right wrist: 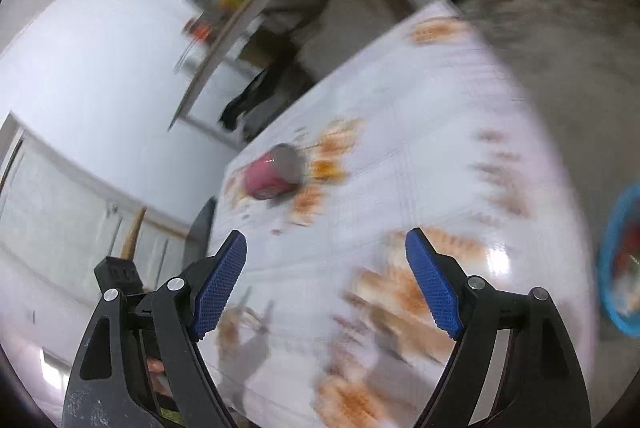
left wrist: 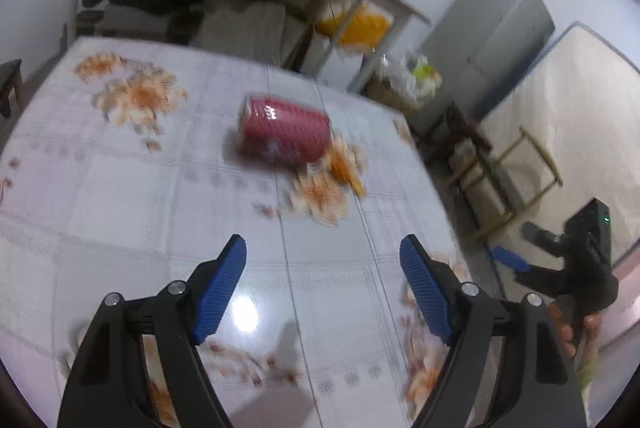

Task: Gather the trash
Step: 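Return to the table and grasp the red can with the left tool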

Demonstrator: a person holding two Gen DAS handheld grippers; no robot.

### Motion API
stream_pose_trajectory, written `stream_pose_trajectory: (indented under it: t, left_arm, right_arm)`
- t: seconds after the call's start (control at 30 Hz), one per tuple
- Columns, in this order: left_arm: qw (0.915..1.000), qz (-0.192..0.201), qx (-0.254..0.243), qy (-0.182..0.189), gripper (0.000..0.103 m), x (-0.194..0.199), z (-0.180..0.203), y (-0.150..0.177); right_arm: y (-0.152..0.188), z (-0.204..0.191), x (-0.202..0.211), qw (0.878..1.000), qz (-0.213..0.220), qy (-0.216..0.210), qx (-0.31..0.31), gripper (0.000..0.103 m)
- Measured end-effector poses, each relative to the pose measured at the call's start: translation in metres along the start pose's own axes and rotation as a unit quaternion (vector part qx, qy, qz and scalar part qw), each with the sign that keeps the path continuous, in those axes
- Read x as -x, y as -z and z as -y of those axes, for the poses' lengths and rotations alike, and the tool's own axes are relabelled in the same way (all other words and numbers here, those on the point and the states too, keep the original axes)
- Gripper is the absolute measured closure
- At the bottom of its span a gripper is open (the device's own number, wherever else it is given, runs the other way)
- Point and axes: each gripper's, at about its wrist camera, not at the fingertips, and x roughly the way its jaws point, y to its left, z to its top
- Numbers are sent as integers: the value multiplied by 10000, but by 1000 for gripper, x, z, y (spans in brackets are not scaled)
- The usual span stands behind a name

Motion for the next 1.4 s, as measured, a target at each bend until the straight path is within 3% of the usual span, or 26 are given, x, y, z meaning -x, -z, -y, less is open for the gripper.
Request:
stream_pose_trajectory:
  t: [0.1,0.17,0.23,0.47,0.53,0.6,0.9,1.13,1.4]
  left_arm:
    - [9993,325,88,151,30,-5,-11,-29]
    - [9991,290,151,264,30,-21,-18,-49]
    - [9992,190,282,197,38,-38,-28,-63]
    - [9972,15,688,293,56,-91,-56,-86]
    - [9964,-34,763,361,65,-96,-59,-86]
    - [9953,-58,850,469,72,-99,-63,-86]
    - [9956,60,651,670,72,-71,-44,-69]
    - [9947,-22,106,1023,72,-27,2,-31]
    - [9855,-442,-476,1565,72,1,62,23]
  right_arm:
    - [-26,-25,-52,9992,-265,-278,85,34]
    - [-46,-32,-87,9976,-487,-479,-94,39]
    - [-61,-36,-124,9957,-736,-476,-316,46]
    - [-82,-42,-185,9919,-1085,-274,-609,57]
    - [-83,-40,-194,9896,-1195,-330,-732,66]
    - [-82,-35,-195,9870,-1284,-405,-874,71]
    - [-60,-20,-175,9761,-1422,-764,-1454,79]
    - [-4,8,-127,9531,-1591,-1293,-2226,80]
    - [65,45,-70,9280,-1618,-1370,-3065,80]
